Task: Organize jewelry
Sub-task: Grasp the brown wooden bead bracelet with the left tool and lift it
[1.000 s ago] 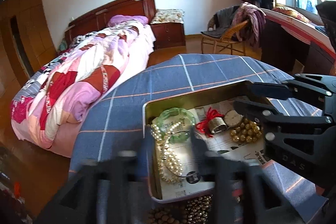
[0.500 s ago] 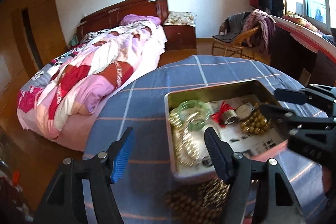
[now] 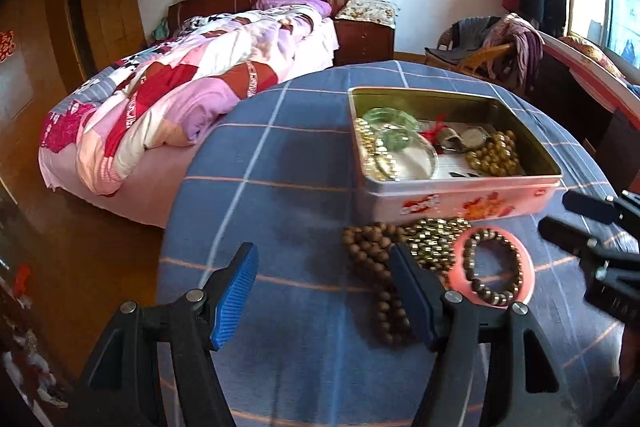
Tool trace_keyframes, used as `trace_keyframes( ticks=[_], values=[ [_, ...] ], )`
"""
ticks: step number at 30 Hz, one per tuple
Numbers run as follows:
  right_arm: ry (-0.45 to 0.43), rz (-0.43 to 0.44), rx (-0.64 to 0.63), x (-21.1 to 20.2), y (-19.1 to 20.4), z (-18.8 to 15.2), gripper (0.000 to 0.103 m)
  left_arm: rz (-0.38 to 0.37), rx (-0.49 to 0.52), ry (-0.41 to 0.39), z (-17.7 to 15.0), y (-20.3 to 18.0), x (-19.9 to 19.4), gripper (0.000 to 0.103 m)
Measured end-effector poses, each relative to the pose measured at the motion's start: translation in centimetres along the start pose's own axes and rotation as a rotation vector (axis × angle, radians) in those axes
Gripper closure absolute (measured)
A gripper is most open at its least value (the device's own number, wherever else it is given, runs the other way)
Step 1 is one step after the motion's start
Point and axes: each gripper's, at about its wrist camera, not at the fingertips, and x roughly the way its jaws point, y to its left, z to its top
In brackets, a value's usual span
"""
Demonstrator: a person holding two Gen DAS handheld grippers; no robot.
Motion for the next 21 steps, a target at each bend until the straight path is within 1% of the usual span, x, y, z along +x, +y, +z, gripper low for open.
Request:
trace_keyframes(
  ticks=[5, 6, 7, 8, 9, 11, 13, 14, 15, 16, 17, 18, 21],
  values=[
    [0.004, 0.000, 0.021, 0.1, -0.2, -0.1, 0.051, -0.029, 0.026, 0.010, 0.4, -1.3, 1.0, 0.035],
    [0.004, 0.001, 0.026, 0.1, -0.3, -0.3, 0.051, -0.027, 0.030, 0.021, 0.3, -1.5, 1.4, 0.037],
    [0.005, 0.002, 0.031, 0.1, -0.3, -0.4, 0.051, -0.037, 0.032, 0.033, 0.2, -1.6, 1.8, 0.040],
    [0.006, 0.003, 0.036, 0.2, -0.4, -0.5, 0.051, -0.049, 0.033, 0.044, 0.1, -1.6, 2.1, 0.049],
    [0.006, 0.003, 0.038, 0.3, -0.4, -0.5, 0.051, -0.069, 0.028, 0.064, -0.1, -1.7, 2.6, 0.054],
    [0.011, 0.006, 0.041, 0.5, -0.4, -0.8, 0.051, -0.089, 0.031, 0.078, -0.4, -1.8, 2.9, 0.064],
    [0.018, 0.008, 0.041, 0.8, -0.3, -1.0, 0.051, -0.104, 0.037, 0.067, -0.5, -1.9, 2.6, 0.069],
    [0.022, 0.009, 0.040, 0.9, -0.2, -1.1, 0.051, -0.116, 0.037, 0.066, -0.6, -1.9, 2.4, 0.074],
    [0.025, 0.011, 0.039, 1.0, -0.2, -1.1, 0.051, -0.125, 0.033, 0.063, -0.6, -1.7, 2.1, 0.076],
    [0.028, 0.013, 0.037, 1.1, -0.1, -1.2, 0.051, -0.124, 0.030, 0.055, -0.7, -1.6, 1.9, 0.080],
    [0.024, 0.014, 0.034, 1.0, 0.0, -1.2, 0.051, -0.130, 0.025, 0.044, -0.7, -1.4, 1.5, 0.090],
    [0.019, 0.013, 0.032, 0.9, 0.0, -1.2, 0.051, -0.142, 0.021, 0.039, -0.7, -1.2, 1.1, 0.096],
    [0.014, 0.015, 0.031, 0.6, 0.1, -1.1, 0.051, -0.147, 0.012, 0.024, -0.7, -0.6, 0.3, 0.096]
  ],
)
